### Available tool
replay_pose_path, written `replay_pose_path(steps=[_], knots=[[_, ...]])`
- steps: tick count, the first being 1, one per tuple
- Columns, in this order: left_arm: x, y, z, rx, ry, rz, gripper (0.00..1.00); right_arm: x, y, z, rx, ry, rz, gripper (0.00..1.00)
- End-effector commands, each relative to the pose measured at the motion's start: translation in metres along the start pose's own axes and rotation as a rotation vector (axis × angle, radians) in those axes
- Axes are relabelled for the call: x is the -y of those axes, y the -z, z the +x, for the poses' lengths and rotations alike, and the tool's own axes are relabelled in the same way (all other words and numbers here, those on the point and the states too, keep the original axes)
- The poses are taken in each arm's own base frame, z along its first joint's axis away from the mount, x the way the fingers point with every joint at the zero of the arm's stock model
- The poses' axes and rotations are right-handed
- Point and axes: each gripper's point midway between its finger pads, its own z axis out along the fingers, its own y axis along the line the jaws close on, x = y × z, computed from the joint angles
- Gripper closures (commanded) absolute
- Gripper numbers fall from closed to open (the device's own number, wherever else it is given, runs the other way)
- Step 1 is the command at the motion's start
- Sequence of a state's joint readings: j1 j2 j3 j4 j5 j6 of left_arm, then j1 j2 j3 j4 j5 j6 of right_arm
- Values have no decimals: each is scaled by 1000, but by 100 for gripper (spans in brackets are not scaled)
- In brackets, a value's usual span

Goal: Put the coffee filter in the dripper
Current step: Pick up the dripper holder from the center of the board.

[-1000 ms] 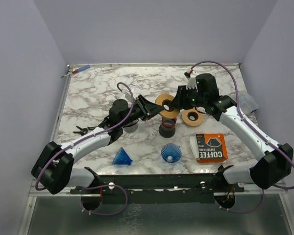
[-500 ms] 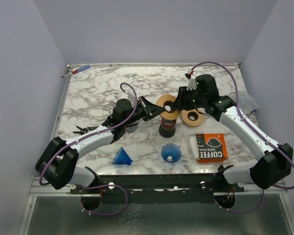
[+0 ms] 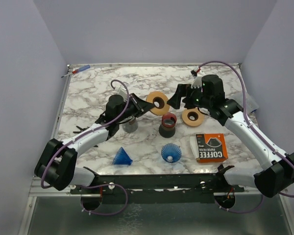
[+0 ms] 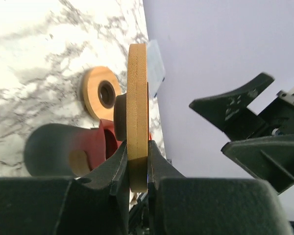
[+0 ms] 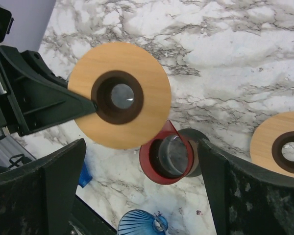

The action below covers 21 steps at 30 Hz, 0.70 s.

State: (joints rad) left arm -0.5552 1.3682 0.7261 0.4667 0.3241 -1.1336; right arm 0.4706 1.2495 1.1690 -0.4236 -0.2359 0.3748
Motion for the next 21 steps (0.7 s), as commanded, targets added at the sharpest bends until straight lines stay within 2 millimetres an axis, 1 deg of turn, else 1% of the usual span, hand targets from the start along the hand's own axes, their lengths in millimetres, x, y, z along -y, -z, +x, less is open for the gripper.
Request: replay_pose_path(steps=[1,5,10,14,21], knots=[[9,27,-28,52,-37,49,100,-16,0,2,6,-39,-77,0],[-2,49,-48,92,-49,20,100,-26,-1,6,5,-60,-145,0],[-12,75,-67,106,-84,-32,100,-25,-6,14,-23,-81,-150,0],[-16,92,-73,86,-98,-63,100,-30,-7,17,-28,-97,-193,0],[-20,117,-75,79,-75,-40,100,-47,-10,25,-62,-116,-310,0]])
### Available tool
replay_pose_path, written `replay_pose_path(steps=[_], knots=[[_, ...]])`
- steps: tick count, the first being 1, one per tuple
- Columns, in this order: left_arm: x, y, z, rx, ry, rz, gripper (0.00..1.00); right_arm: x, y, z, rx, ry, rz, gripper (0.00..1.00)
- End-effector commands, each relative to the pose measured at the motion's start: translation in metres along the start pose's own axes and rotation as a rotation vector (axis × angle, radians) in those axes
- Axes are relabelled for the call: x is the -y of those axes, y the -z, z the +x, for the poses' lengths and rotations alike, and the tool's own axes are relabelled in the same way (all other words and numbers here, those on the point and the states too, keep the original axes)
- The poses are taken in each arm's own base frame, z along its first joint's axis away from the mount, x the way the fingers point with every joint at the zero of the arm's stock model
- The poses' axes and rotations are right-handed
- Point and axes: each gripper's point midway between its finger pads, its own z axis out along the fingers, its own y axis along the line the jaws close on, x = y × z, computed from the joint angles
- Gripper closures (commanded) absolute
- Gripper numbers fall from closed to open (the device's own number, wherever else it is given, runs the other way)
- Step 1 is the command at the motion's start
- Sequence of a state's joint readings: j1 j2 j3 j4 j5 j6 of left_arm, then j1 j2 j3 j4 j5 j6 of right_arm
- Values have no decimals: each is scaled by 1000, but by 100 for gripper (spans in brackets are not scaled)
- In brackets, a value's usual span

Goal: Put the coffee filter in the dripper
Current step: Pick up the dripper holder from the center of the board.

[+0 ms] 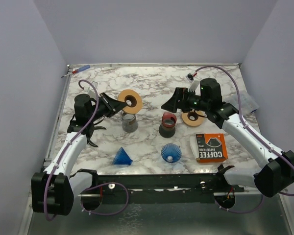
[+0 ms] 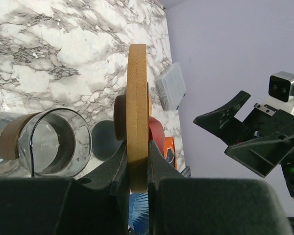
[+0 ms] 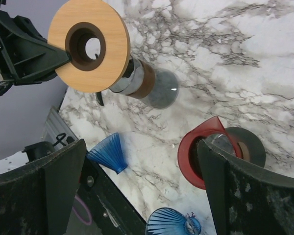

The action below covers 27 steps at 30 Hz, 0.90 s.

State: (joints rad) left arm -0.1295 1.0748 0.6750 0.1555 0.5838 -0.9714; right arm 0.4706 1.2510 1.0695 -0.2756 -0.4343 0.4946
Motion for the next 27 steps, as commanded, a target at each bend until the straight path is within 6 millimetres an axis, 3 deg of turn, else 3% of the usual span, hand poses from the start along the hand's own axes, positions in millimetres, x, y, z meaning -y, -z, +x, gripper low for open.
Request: replay_pose_path(steps=[1,13,22,27], knots=[[9,21,3,-42,-13,61,100,-20,-5,8,-28,-15,-133,0],[35,42,15,-100,-52,226,100,-60,-13,14,-95,-70,-442,3],[45,53,25,-113,-93,286,100,-76,-38,19,-166,-177,-639,29],[49,56,27,-115,-86,301,100,-85,-56,20,-191,-188,-669,33]])
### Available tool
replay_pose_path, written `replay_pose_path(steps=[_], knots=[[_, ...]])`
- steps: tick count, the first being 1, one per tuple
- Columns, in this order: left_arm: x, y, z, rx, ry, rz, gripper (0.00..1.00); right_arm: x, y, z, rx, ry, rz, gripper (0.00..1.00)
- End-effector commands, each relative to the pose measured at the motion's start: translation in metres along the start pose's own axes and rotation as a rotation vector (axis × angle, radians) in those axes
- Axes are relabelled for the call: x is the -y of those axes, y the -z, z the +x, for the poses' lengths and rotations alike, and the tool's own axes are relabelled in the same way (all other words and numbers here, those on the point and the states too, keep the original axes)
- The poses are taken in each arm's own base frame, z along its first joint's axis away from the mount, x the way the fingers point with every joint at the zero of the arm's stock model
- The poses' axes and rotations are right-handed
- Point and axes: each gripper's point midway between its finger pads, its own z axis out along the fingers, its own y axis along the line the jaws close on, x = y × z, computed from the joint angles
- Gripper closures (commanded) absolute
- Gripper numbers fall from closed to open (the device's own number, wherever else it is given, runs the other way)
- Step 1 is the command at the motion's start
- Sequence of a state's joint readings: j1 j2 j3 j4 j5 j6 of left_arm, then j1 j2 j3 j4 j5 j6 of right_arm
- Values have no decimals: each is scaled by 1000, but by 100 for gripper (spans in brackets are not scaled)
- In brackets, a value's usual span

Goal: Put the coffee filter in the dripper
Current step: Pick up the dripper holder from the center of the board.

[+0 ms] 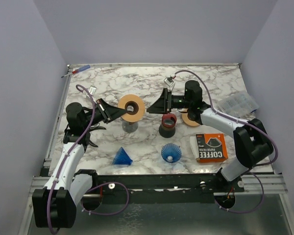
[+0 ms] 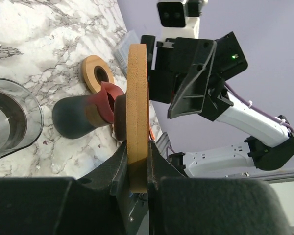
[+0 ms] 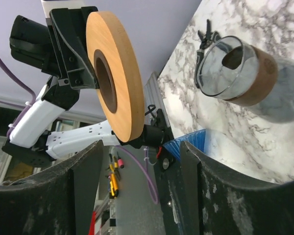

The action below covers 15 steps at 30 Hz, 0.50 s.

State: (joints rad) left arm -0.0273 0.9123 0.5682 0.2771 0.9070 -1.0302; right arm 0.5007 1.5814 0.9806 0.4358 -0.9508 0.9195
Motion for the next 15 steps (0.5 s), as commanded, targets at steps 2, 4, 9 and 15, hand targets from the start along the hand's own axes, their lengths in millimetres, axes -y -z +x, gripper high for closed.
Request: replay_pose_path(steps=[2,4,9,15], knots=[[16,5,2,-5,-37,63,100,-25,-20,-4,-36,24,-126,35],[17,5,2,-2,-29,65,100,-27,-24,-4,-40,16,-153,36],[15,5,3,-1,-17,67,100,-34,-31,-5,-44,-7,-219,49],[12,5,5,-3,1,62,100,-45,-31,-4,-43,-35,-307,69]])
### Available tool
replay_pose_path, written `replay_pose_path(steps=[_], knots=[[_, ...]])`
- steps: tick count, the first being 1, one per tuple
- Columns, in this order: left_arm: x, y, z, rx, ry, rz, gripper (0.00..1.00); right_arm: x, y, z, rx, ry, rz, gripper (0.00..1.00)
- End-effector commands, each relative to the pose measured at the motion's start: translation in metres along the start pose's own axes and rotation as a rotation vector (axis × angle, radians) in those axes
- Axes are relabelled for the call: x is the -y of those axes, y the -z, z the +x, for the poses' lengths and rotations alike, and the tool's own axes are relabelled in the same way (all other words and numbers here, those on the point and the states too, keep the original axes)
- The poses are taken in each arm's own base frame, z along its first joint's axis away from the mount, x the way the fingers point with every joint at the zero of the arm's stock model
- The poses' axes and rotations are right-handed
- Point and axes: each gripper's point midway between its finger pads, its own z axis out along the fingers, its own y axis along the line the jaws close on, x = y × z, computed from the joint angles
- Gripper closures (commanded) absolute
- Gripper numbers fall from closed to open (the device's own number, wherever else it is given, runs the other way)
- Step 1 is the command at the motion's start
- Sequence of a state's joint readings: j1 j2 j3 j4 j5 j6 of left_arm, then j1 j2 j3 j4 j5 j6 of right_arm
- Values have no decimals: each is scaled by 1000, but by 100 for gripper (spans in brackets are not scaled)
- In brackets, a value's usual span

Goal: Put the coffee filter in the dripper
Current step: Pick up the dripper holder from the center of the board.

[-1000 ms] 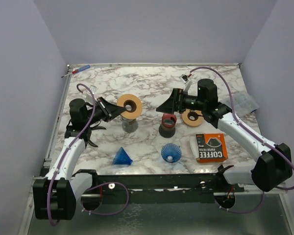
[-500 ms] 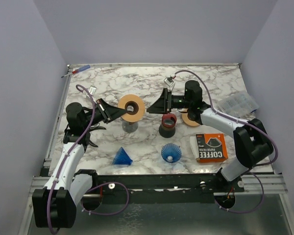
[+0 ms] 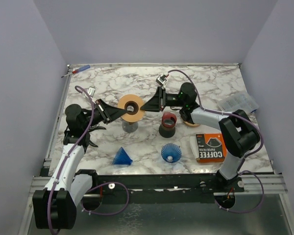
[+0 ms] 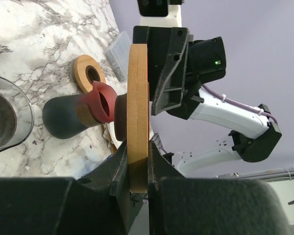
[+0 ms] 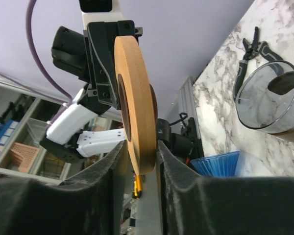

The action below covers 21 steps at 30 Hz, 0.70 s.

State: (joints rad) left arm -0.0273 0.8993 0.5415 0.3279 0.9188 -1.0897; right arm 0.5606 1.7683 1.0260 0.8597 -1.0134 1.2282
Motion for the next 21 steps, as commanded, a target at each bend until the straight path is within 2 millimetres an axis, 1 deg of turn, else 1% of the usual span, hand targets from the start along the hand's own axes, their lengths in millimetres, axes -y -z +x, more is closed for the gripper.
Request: replay_pose_path(steps=[1,3,4,5,7,8,10,11,12,13,14,18,21], knots=[[7,4,3,-5,-26,35,100,-27,-2,0,-15,38,-113,72],[6,4,4,-6,-17,33,100,-26,-2,0,-12,34,-109,84],[5,4,5,-8,-14,32,100,-26,-2,0,-11,34,-107,94],[5,4,6,-9,-12,32,100,-26,-2,1,-11,35,-106,99],[4,5,6,-5,-11,30,98,-27,0,1,-10,39,-102,100],[3,5,6,-3,-10,27,91,-27,0,2,-9,44,-98,100],[0,4,6,1,-9,21,67,-25,1,3,-11,41,-76,100],[-2,4,5,5,-10,17,47,-25,1,3,-10,41,-65,100],[-4,4,5,10,-13,12,23,-23,2,4,-9,41,-50,100],[-6,3,4,14,-12,5,10,-21,2,4,-8,43,-34,100],[-8,2,3,18,-13,-1,2,-20,2,5,-10,42,-18,100],[-17,-2,0,6,-25,-25,1,-15,4,4,-8,53,30,100],[-28,-4,-6,2,-72,-94,1,-11,6,3,4,38,61,100]])
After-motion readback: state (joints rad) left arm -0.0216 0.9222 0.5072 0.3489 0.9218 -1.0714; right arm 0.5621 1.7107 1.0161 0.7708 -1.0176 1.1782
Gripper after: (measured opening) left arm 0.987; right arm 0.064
